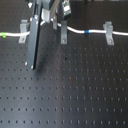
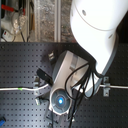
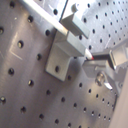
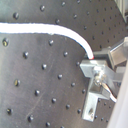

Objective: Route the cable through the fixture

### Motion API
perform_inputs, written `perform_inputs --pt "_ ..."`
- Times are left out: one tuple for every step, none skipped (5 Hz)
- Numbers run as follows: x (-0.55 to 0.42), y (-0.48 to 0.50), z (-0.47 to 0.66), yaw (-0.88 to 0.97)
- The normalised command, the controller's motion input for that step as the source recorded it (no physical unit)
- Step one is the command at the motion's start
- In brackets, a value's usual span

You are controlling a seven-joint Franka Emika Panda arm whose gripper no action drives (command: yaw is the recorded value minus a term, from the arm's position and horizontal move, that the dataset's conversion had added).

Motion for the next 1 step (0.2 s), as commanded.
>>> perform_inputs --pt "-0.153 -0.421 0.53 0.03"
